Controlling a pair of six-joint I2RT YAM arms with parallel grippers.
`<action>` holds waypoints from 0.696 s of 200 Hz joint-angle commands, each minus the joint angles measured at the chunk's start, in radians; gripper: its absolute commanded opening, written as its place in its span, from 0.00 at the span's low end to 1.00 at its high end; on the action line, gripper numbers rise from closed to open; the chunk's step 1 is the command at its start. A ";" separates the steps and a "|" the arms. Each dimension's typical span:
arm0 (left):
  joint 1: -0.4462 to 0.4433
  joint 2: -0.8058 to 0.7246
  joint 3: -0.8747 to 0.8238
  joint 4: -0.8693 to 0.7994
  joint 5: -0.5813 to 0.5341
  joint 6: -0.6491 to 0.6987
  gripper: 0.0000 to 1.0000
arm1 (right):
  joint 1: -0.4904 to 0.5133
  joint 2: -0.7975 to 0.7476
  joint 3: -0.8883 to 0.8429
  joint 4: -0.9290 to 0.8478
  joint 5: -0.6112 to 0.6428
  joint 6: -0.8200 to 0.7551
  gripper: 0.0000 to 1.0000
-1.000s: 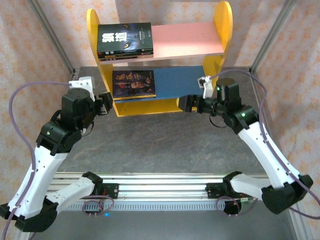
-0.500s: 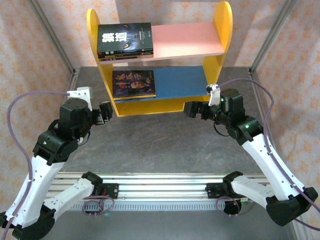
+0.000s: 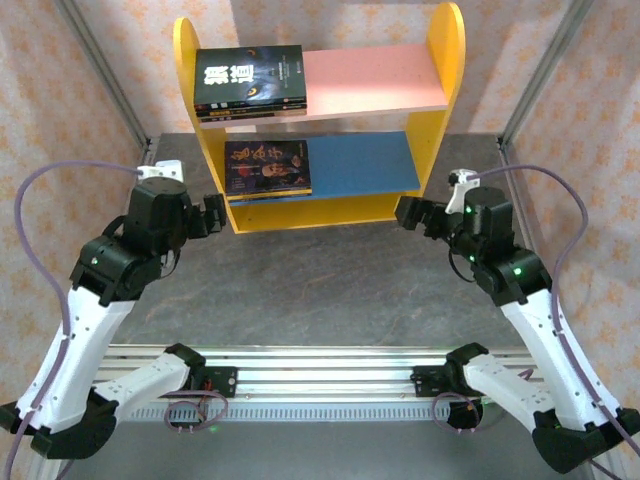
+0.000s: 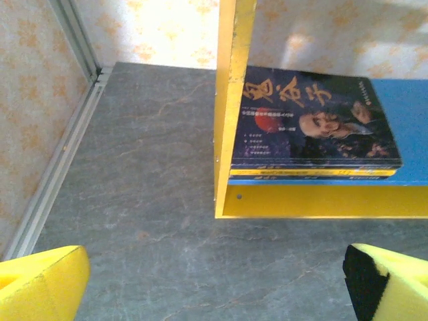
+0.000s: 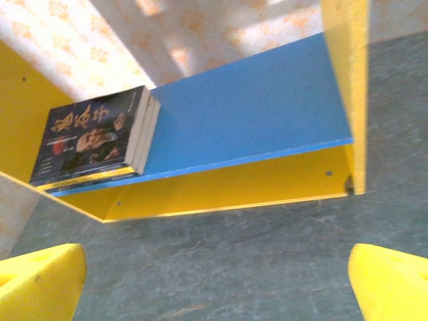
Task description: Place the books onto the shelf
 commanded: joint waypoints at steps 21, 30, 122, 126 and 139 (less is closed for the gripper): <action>0.003 -0.046 -0.098 0.032 -0.197 -0.008 0.99 | -0.010 -0.089 -0.067 -0.014 0.250 -0.037 1.00; 0.005 -0.065 -0.134 0.048 -0.261 -0.008 0.99 | -0.012 -0.100 -0.092 0.003 0.277 -0.053 1.00; 0.055 -0.356 -0.682 0.614 -0.398 0.220 0.99 | -0.130 -0.097 -0.299 0.294 0.341 -0.090 1.00; 0.057 -0.378 -0.716 0.658 -0.391 0.236 0.99 | -0.132 -0.105 -0.325 0.337 0.338 -0.095 1.00; 0.068 -0.464 -0.845 0.818 -0.349 0.293 1.00 | -0.143 -0.115 -0.387 0.427 0.356 -0.088 1.00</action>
